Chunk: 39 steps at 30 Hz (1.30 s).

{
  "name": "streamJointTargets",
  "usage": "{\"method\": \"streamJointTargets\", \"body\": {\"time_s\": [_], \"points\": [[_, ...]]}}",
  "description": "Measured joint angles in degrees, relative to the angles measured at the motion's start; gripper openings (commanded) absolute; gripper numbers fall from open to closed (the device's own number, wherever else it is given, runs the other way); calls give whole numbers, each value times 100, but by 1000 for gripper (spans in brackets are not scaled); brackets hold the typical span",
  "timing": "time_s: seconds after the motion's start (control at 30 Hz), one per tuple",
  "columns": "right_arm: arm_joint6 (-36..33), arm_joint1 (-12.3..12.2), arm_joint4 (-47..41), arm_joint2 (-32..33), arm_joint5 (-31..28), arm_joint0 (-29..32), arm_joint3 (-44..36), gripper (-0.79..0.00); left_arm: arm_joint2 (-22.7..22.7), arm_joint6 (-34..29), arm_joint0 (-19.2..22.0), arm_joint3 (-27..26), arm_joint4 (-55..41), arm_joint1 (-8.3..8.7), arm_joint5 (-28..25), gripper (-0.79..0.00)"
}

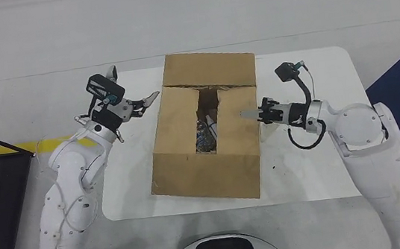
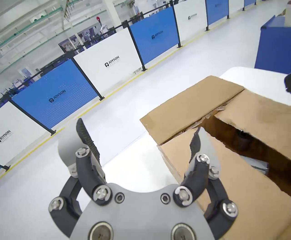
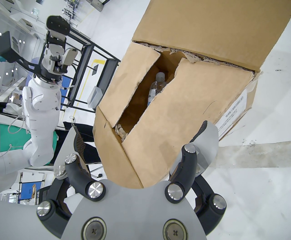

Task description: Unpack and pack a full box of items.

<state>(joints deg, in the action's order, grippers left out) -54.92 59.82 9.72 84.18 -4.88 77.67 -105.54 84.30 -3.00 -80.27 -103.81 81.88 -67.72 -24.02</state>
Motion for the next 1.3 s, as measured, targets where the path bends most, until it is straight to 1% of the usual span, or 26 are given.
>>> {"method": "streamJointTargets", "body": {"time_s": [0.07,0.13,0.3,0.4,0.43,0.53,0.6,0.73,0.87,1.07,1.17,1.23,1.3], "points": [[496,23,-499,130,-302,-165,589,0,119,-8,-119,-52,-37,17,-30,0],[812,54,-697,44,-414,-488,1216,0,124,-9,-127,-55,-28,18,-30,0],[1311,167,-498,-500,-373,-1389,2530,0,117,-9,-121,-52,-26,17,-27,0],[1477,259,-209,-927,-157,-1959,3272,0,118,-8,-121,-52,-26,17,-27,0],[1484,295,-212,-1058,-170,-2117,3452,0,118,-8,-121,-52,-26,17,-27,0],[1493,403,-445,-1379,-557,-2529,3972,0,118,-8,-121,-52,-26,17,-27,0],[1461,460,-701,-1485,-974,-2725,4275,0,118,-8,-121,-52,-26,17,-27,0],[1214,520,-1221,-1539,-1788,-2944,4736,0,118,-8,-121,-52,-26,17,-27,0],[712,535,-1799,-1518,-2608,-3002,4975,0,118,-8,-121,-52,-26,17,-27,0],[-314,494,-2574,-1439,-3369,-2971,5015,0,118,-8,-121,-52,-26,17,-27,0],[-804,458,-2954,-1393,-3615,-2905,4964,0,118,-8,-121,-52,-26,17,-27,0],[-995,423,-3035,-1416,-3505,-2861,4854,0,118,-8,-121,-52,-26,17,-27,0],[-1177,366,-3008,-1463,-3277,-2806,4716,0,118,-8,-121,-52,-26,17,-27,0]]}}
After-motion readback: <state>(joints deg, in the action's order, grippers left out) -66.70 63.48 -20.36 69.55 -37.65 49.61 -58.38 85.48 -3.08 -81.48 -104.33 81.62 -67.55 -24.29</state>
